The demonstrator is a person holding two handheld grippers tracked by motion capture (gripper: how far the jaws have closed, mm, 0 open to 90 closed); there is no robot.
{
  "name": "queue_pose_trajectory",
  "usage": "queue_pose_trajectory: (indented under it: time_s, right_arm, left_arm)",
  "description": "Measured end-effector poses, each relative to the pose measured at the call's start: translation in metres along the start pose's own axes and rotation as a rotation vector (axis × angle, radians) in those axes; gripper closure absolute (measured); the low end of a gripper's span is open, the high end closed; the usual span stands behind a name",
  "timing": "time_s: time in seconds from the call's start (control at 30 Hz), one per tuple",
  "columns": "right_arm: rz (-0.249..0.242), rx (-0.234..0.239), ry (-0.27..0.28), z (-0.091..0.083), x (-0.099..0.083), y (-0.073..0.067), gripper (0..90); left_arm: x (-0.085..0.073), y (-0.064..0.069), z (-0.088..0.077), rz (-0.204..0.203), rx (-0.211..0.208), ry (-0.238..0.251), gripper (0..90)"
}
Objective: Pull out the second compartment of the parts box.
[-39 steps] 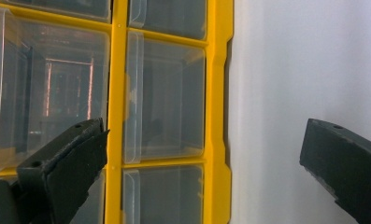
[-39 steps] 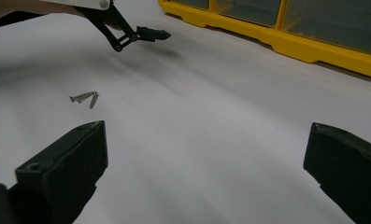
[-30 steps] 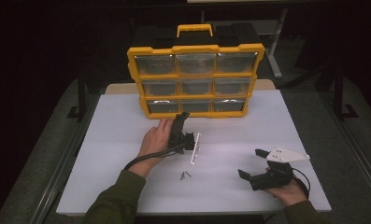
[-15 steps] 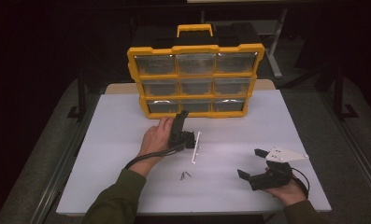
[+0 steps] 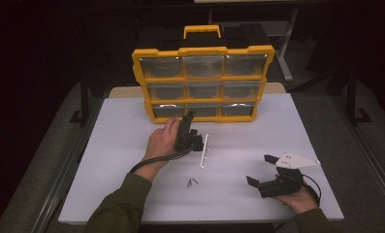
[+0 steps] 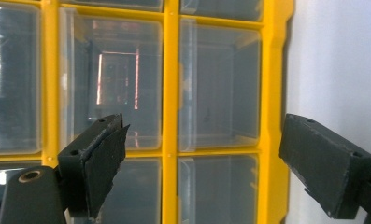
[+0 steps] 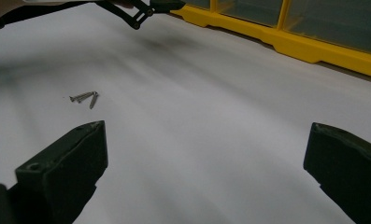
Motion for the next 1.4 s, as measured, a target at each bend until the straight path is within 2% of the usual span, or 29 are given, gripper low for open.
queue_pose_trajectory:
  time_s: [0.7,1.1,1.2,1.4]
  right_arm:
    - [0.000,0.005,0.004,-0.001,0.000,-0.001,0.0]
    - [-0.004,0.007,0.006,-0.001,0.000,-0.001,0.0]
    - [-0.002,0.008,0.005,-0.001,0.000,-0.001,0.0]
    - [0.001,0.006,0.006,-0.001,0.000,-0.001,0.0]
  left_arm:
    - [0.007,-0.021,0.005,0.004,0.101,0.011,33.0]
    - [0.013,-0.041,0.009,0.011,0.151,0.011,38.5]
    - [0.013,-0.046,0.008,0.036,0.160,-0.007,40.2]
    - [0.017,-0.055,0.009,0.029,0.179,0.010,43.2]
Point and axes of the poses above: each handheld gripper's, and its own axes: z roughly forward along the jaws, x roughly out of its top, y roughly to its right, the point moved 9 cm from there along z, roughly forward along the jaws, and after that the axes turned 7 degrees about -z, right-handed, at the moved point
